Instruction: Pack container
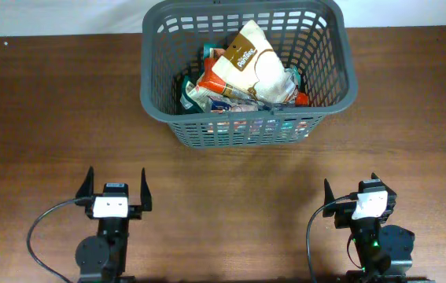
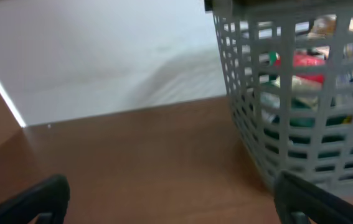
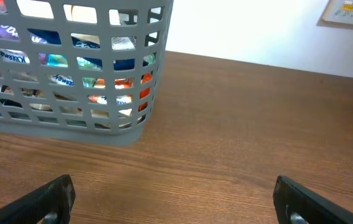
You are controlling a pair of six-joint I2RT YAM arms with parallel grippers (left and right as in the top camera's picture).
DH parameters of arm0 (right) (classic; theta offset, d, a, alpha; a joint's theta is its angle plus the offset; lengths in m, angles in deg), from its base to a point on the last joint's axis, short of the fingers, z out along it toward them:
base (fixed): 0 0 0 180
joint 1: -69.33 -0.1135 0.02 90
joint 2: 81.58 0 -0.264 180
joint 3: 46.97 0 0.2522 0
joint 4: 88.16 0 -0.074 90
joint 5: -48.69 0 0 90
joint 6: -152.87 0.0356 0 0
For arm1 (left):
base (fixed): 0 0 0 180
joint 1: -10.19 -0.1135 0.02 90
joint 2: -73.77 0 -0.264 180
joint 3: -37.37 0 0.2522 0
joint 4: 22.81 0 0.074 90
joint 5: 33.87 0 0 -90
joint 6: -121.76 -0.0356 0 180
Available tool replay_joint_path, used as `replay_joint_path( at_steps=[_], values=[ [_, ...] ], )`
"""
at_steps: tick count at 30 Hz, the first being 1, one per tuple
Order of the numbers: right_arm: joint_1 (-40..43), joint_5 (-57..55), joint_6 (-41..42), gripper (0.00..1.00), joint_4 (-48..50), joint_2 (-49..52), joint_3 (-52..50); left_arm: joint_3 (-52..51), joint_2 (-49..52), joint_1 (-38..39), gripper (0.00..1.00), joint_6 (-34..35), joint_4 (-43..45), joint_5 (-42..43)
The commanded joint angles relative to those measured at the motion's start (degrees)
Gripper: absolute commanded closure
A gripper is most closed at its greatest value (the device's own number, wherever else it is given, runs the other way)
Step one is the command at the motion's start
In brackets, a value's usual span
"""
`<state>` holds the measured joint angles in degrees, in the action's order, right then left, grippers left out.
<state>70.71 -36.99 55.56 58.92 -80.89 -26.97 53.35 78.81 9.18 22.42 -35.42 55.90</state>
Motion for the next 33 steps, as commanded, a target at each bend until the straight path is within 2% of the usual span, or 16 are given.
replay_joint_path(
  at_steps=[1,5,33],
  values=[
    [-0.4,-0.5,0.3,0.01,0.1,-0.5,-0.4,-1.4,-4.3,0.2,0.01,0.3,-2.8,0.2],
    [-0.4,-0.5,0.2,0.01,0.1,-0.5,-0.4,-1.7,-4.7,0.2,0.01,0.3,-6.1,0.2],
    [-0.4,-0.5,0.2,0.01,0.1,-0.5,-0.4,-1.7,-4.7,0.2,0.01,0.3,-5.9,0.2]
  ],
)
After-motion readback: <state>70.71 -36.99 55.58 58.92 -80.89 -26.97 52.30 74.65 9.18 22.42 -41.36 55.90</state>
